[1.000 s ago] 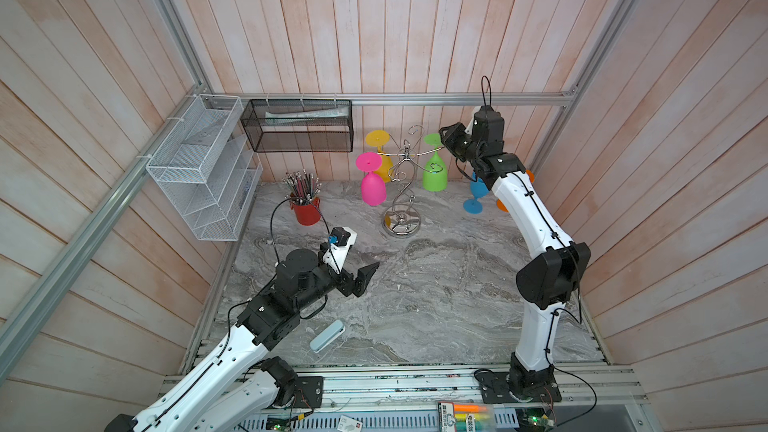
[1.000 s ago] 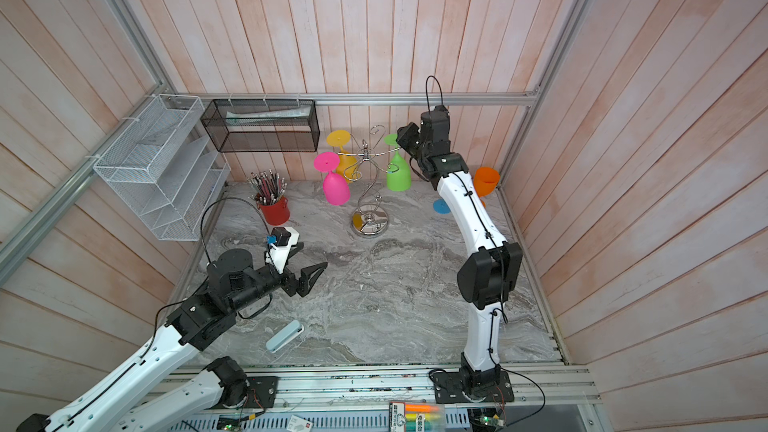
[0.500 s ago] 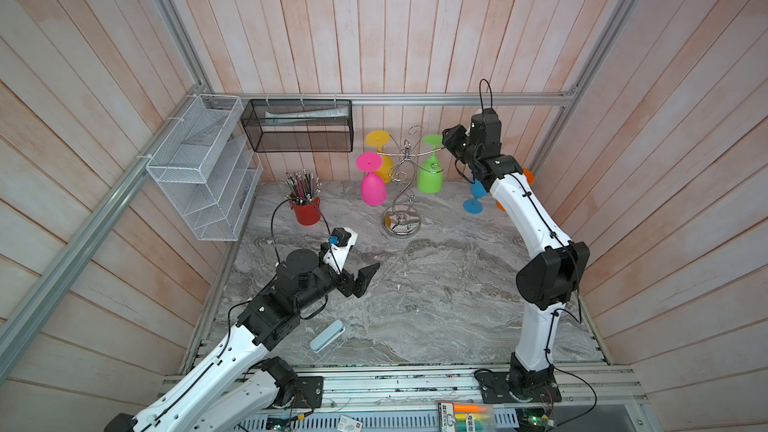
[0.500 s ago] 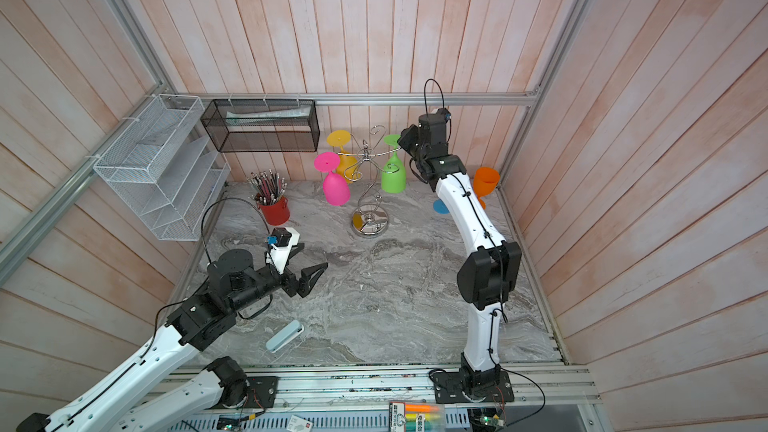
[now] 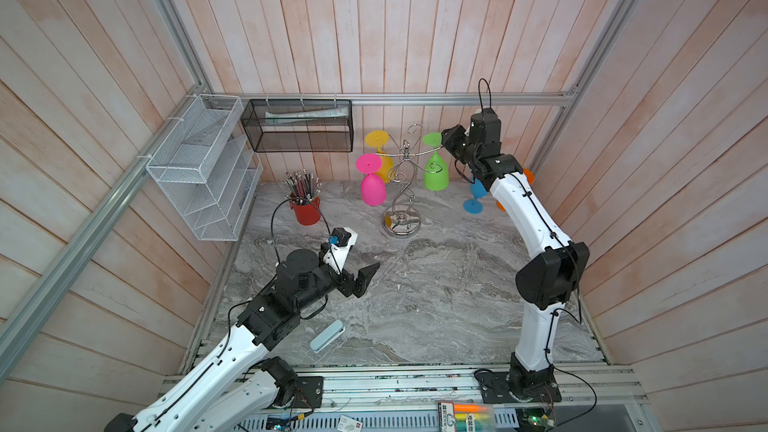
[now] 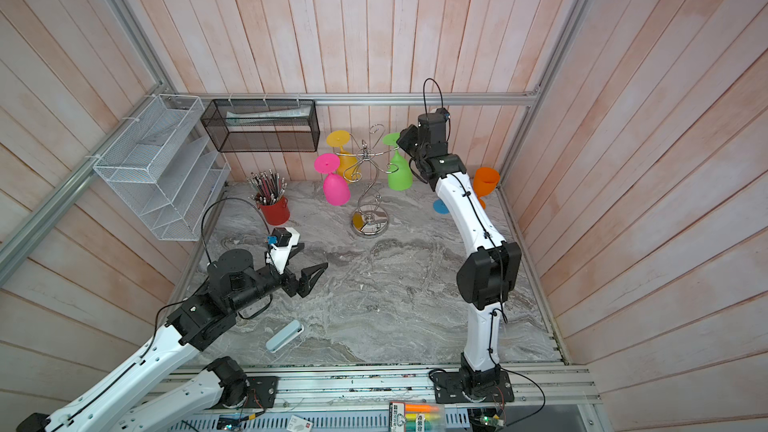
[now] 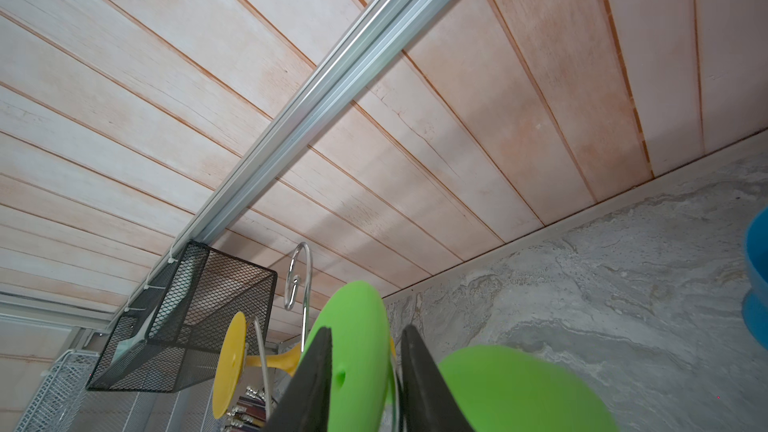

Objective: Take the wine glass off the wine glass rack

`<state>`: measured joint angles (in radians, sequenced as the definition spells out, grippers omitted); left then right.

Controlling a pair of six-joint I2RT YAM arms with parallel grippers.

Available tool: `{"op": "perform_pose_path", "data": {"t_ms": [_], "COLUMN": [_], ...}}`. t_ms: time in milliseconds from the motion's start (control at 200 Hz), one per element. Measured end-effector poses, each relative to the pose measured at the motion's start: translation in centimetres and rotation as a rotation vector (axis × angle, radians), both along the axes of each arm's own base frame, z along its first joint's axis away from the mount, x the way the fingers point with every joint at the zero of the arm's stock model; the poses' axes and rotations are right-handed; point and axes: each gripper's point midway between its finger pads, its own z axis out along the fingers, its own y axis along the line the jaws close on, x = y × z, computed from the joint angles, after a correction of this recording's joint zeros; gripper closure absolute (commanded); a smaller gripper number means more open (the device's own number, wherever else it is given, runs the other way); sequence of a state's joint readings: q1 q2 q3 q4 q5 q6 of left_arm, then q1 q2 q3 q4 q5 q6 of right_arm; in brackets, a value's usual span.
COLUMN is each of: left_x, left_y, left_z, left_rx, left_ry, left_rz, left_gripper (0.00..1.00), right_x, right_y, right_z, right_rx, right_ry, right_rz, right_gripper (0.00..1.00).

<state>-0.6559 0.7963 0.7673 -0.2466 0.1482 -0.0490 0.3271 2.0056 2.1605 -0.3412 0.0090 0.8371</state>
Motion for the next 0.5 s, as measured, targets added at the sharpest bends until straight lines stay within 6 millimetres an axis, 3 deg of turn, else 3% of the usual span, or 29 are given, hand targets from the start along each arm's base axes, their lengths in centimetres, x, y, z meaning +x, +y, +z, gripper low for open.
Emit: {"op": "perform_pose_path", "data": {"t_ms": [285,500], "left_x": [0.0,0.0], "left_y": [0.0,0.0], "left_z": [0.0,0.0], "left_rx": [0.0,0.0], "left_ry": [0.0,0.0], "left_rz": [0.0,-0.001], "left_gripper": [0.06,0.06], "right_x": [0.1,0.0], "right_y": [1.5,2.1], "right_z": [1.6,0.9], "right_rx": [-0.014,-0.032], "right_ry": [-0.036,-0.015], "right_rz": [0.035,0.047], "right_gripper": [0.7,0.7]}}
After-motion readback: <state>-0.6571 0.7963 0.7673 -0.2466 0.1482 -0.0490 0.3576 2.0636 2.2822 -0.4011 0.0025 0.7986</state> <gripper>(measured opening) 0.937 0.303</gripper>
